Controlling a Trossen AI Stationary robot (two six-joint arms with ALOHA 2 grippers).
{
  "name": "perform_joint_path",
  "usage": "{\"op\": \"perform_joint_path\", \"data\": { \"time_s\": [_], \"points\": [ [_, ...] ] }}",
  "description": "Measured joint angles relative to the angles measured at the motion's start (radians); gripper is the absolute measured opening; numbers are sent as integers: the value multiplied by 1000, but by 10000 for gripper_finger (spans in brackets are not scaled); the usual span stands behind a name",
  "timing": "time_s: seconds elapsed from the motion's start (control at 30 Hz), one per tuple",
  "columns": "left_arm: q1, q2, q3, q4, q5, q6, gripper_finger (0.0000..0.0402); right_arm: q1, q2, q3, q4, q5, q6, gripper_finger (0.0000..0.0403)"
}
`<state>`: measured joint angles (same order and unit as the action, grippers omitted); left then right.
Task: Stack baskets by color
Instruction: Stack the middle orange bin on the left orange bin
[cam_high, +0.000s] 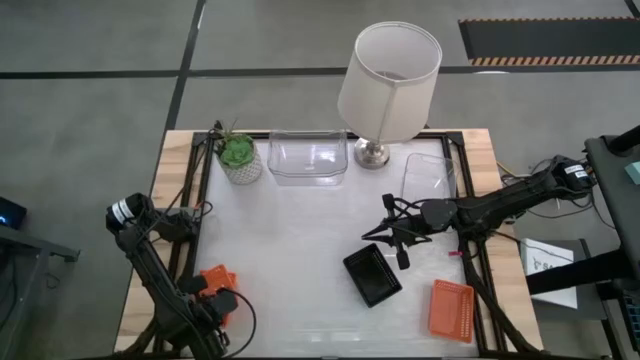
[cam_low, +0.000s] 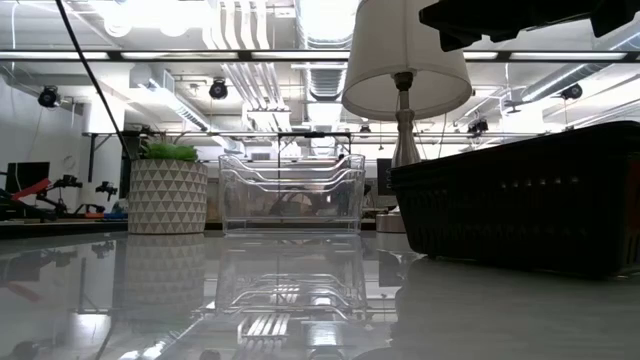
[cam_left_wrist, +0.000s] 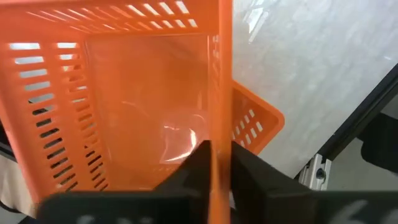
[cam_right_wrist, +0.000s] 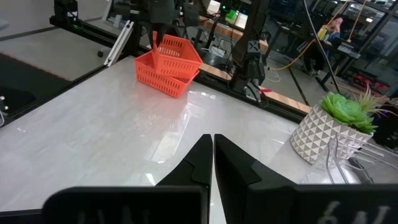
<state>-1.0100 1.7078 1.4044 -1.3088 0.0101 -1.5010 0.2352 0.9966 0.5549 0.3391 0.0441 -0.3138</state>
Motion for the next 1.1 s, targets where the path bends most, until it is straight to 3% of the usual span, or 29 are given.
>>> {"op": "perform_joint_path", "data": {
  "time_s": [0.07,0.27,0.5,0.77,1.1],
  "points": [
    [0,0,2,-3,0,-3,7,0,0,0,0,0,0,9],
    [27,-1,38,-26,1,-71,2,0,0,0,-3,0,15,9],
    [88,-25,106,-127,41,-474,1,0,0,0,-16,0,15,9],
    [121,-27,96,-141,37,-688,1,0,0,0,-33,5,15,9],
    [145,-26,39,-132,35,-696,0,0,0,0,-47,8,16,9]
  ]
}}
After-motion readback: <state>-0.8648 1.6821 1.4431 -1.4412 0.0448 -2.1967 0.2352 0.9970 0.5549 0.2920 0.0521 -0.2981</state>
